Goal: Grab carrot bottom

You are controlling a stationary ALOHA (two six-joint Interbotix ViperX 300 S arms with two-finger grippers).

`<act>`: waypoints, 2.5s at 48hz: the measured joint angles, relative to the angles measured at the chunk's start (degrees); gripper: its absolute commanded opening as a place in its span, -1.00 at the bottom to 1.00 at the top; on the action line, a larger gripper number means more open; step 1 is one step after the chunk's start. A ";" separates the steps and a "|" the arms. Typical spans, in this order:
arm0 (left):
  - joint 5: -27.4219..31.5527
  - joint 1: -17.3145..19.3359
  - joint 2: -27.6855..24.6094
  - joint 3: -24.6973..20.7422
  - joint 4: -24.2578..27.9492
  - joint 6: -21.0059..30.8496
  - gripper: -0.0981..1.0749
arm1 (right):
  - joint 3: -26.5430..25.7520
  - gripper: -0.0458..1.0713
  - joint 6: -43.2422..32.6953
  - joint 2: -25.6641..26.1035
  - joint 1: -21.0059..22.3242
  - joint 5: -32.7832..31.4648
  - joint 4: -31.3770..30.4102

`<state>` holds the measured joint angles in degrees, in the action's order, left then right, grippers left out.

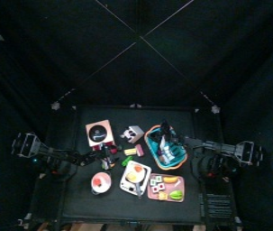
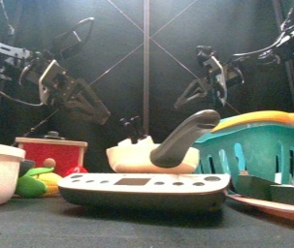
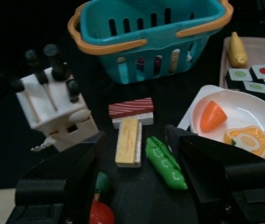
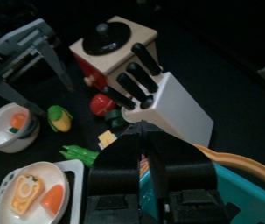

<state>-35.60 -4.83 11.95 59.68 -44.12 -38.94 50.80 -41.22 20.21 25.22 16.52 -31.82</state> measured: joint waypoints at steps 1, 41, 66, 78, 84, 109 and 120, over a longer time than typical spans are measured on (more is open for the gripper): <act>0.00 -0.09 -0.62 -0.35 0.44 -0.09 0.74 | 0.53 -0.21 0.09 0.44 0.09 1.05 -0.09; -1.58 0.44 -4.57 -4.83 -2.29 0.26 0.74 | 6.59 -0.17 -0.70 12.57 -10.55 3.78 8.35; -2.81 4.13 7.56 -0.97 -0.35 -0.35 0.74 | -1.41 -0.16 -1.23 11.51 -23.29 -26.37 35.42; -1.93 6.50 16.17 4.57 1.67 -0.26 0.74 | -7.12 -0.16 -1.32 5.45 -25.40 -29.53 43.68; -1.49 6.50 18.46 7.38 2.81 -0.09 0.74 | -10.28 -0.16 -1.41 0.53 -26.10 -32.87 45.70; -1.41 6.59 21.27 9.67 3.69 -0.18 0.74 | -23.55 -0.10 -1.14 -12.92 -25.31 -52.38 35.77; -1.32 6.59 21.18 10.02 3.69 -0.09 0.74 | -28.04 0.19 -1.14 -19.51 -28.83 -52.82 25.66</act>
<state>-36.91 1.76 33.13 69.70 -40.43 -39.02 22.76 -42.36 0.70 -3.60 -36.30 -6.15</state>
